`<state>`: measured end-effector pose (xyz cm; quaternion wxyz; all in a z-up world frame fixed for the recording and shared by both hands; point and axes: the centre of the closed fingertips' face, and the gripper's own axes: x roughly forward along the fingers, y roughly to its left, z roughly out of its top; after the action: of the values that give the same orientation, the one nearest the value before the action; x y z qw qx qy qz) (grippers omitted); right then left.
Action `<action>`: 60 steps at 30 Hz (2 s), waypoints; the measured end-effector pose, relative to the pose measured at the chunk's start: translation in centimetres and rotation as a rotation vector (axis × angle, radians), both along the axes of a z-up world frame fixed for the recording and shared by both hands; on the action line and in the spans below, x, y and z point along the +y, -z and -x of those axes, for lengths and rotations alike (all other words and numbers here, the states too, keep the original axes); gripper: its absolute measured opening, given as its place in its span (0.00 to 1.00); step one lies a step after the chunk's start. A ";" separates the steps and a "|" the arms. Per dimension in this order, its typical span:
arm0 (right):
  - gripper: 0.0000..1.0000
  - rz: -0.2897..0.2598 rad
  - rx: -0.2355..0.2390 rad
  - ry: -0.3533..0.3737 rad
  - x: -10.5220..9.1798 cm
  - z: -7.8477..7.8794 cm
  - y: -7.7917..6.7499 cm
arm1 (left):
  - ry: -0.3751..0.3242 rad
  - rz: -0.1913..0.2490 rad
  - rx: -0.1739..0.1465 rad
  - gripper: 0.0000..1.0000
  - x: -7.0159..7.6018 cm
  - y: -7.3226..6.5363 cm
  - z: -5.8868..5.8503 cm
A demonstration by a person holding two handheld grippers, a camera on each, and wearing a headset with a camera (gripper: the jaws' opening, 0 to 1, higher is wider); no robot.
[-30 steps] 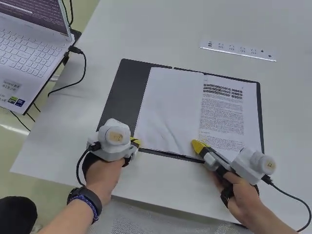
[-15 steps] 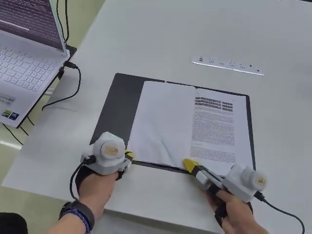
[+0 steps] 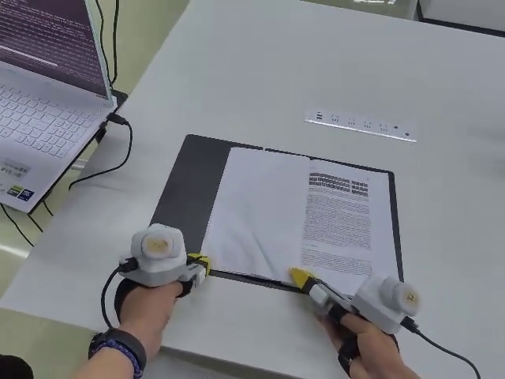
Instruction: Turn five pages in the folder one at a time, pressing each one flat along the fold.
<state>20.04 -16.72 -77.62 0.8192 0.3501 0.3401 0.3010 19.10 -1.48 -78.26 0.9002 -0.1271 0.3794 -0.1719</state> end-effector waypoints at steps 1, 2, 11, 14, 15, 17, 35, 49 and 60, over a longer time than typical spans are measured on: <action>0.03 0.000 -0.004 -0.001 -0.1 0.0 -0.2 | 0.000 0.010 -0.007 0.04 -0.2 -0.2 0.1; 0.06 -0.002 -0.017 -0.006 -0.3 0.1 -0.7 | -0.001 0.029 -0.012 0.07 -0.5 -0.5 0.1; 0.13 0.039 -0.072 0.001 -3.1 -0.2 -2.2 | 0.055 -0.004 -0.060 0.16 -1.1 -2.6 0.0; 0.15 0.053 -0.080 0.016 -4.1 -0.5 -2.6 | 0.071 -0.017 -0.072 0.18 -1.1 -3.2 -0.1; 0.16 0.061 -0.087 0.017 -4.5 -0.6 -2.9 | 0.078 -0.024 -0.078 0.19 -1.1 -3.4 -0.1; 0.17 0.081 -0.108 0.014 -5.1 -0.7 -3.4 | 0.079 -0.004 -0.083 0.22 -1.2 -4.1 0.0; 0.39 0.279 -0.276 -0.067 -8.2 -0.3 -6.5 | 0.200 -0.075 -0.239 0.42 -0.8 -10.5 -0.2; 0.58 0.320 -0.365 -0.026 -10.4 -0.5 -10.6 | 0.245 -0.114 -0.293 0.58 1.6 -13.5 0.1; 0.67 0.375 -0.392 -0.080 -10.4 1.8 -11.2 | 0.250 -0.128 -0.286 0.68 1.8 -14.4 2.2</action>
<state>18.24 -27.15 -66.46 0.9074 0.1133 0.2384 0.3270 16.87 0.35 -63.89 0.9228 0.0042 0.2704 -0.2744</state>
